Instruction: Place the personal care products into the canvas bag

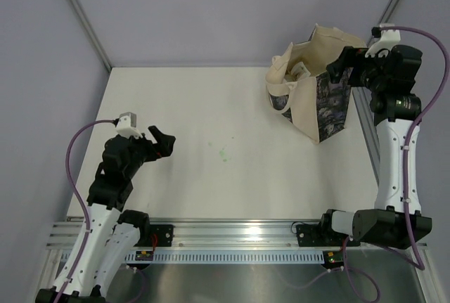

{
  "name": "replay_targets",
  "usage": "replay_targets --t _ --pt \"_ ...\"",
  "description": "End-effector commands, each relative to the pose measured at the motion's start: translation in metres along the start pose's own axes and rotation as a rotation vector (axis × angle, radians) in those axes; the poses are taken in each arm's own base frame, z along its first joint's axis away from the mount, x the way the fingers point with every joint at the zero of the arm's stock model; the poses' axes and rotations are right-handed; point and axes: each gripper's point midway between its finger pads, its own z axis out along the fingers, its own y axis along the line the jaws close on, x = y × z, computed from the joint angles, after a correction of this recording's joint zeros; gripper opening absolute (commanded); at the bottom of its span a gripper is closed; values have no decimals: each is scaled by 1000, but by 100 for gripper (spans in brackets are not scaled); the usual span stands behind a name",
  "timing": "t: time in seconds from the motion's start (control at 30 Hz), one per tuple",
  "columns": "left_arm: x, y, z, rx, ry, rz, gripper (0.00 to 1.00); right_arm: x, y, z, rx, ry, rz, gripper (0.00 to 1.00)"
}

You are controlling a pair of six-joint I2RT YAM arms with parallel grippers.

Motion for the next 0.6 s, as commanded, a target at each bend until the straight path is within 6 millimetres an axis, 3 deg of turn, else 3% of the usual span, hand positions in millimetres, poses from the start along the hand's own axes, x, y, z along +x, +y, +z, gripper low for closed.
replay_targets --t 0.0,0.33,0.57 --pt "-30 -22 -11 72 -82 -11 99 18 -5 -23 79 4 21 100" --pt "-29 -33 -32 128 -85 -20 99 79 -12 -41 164 91 123 99" --pt "-20 -31 -46 133 -84 -21 99 96 -14 -56 189 117 64 100"
